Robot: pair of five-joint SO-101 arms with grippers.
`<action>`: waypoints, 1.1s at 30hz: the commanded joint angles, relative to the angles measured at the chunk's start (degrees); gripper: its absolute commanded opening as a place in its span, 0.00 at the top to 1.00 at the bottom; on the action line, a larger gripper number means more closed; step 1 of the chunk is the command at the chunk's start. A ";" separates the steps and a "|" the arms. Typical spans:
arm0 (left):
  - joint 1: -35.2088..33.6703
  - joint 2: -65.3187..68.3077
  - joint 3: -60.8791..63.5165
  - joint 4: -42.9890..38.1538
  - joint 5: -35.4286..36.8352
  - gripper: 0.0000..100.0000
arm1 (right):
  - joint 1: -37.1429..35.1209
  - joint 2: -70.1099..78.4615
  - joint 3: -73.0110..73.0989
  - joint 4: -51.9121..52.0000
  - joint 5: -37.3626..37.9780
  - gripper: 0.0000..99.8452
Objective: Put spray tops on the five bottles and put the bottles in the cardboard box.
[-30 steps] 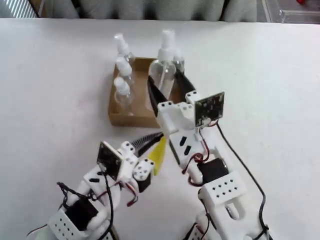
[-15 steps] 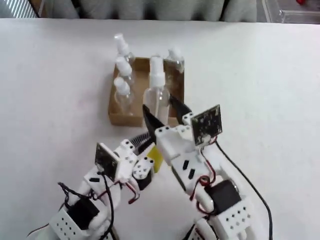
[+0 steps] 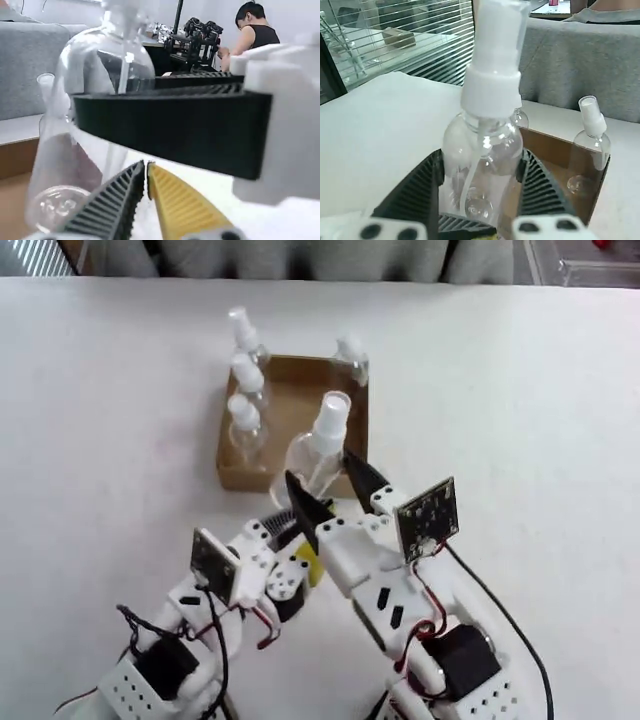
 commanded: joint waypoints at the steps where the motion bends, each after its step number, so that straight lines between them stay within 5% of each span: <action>1: -1.89 -0.48 -0.35 1.23 0.18 0.98 | 2.95 2.95 -3.43 -4.97 -0.26 0.98; 4: -4.70 -0.48 -2.02 8.88 -1.49 0.98 | 6.81 8.48 -3.43 -10.68 -0.26 0.98; 9: -19.47 -0.48 -9.05 20.92 -10.55 0.98 | 10.95 18.86 -3.43 -19.65 -0.62 0.98; 18: -39.08 -0.48 -7.91 26.55 -11.25 0.98 | 14.55 36.09 -3.43 -35.56 -0.35 0.98; 33: -48.48 -0.48 -0.09 27.16 -11.69 0.98 | 16.66 64.75 -3.69 -65.80 0.26 0.98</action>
